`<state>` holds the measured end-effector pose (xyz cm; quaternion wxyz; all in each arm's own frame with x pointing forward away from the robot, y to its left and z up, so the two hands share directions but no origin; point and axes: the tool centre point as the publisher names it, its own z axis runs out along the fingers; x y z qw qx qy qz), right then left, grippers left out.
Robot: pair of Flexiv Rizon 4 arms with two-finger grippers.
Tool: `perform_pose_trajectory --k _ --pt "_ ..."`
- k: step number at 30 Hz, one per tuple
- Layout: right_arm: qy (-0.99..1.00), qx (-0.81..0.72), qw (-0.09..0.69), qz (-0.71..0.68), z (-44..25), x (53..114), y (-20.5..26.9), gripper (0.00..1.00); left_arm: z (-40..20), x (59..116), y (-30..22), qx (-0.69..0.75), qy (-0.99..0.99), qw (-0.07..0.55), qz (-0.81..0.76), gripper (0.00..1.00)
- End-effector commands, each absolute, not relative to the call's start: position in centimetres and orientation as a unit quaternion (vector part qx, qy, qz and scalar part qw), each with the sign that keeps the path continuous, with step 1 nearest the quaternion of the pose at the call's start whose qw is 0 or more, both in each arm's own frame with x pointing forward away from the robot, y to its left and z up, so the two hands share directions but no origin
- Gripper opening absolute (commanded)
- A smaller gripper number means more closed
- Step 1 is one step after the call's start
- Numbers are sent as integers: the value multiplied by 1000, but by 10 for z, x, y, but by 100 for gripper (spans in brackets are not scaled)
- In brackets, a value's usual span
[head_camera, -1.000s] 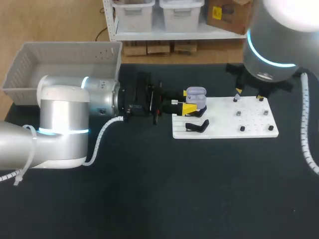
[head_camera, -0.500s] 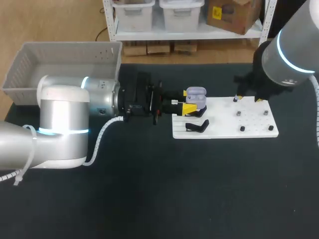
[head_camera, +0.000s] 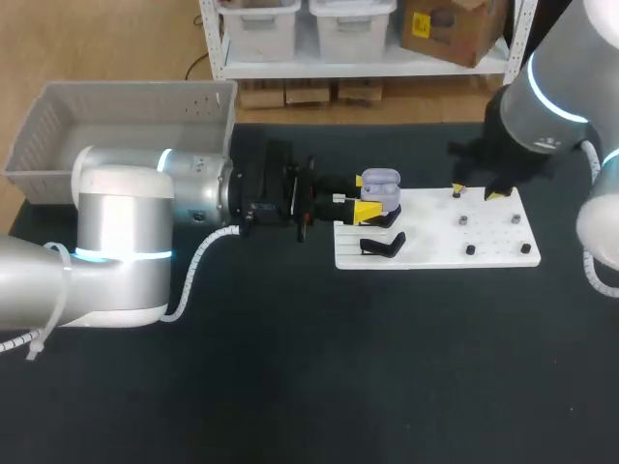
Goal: Pick up each earbud case from the left stands, insert the matching earbuds, close the lid, and place the case in the box.
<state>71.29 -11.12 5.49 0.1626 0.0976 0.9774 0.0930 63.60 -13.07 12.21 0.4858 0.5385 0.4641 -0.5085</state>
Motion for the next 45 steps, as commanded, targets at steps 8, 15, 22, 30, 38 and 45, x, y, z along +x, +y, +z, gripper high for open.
perform_pose_trajectory --k 8,15,22,30,38,45 --pt "977 150 120 88 37 738 -100 48 121 635 -131 538 464 488 -507 0" --pt "973 185 103 94 30 746 -102 45 121 635 -131 538 464 488 -507 0" --pt "972 194 99 89 19 748 -106 42 121 635 -131 538 464 488 -507 0" --pt "971 198 98 89 14 751 -109 38 121 635 -131 538 464 488 -507 0" --pt "971 200 99 91 13 755 -111 32 121 635 -131 538 464 488 -507 0" --pt "971 198 96 92 11 757 -110 21 121 635 -131 538 464 488 -507 0"
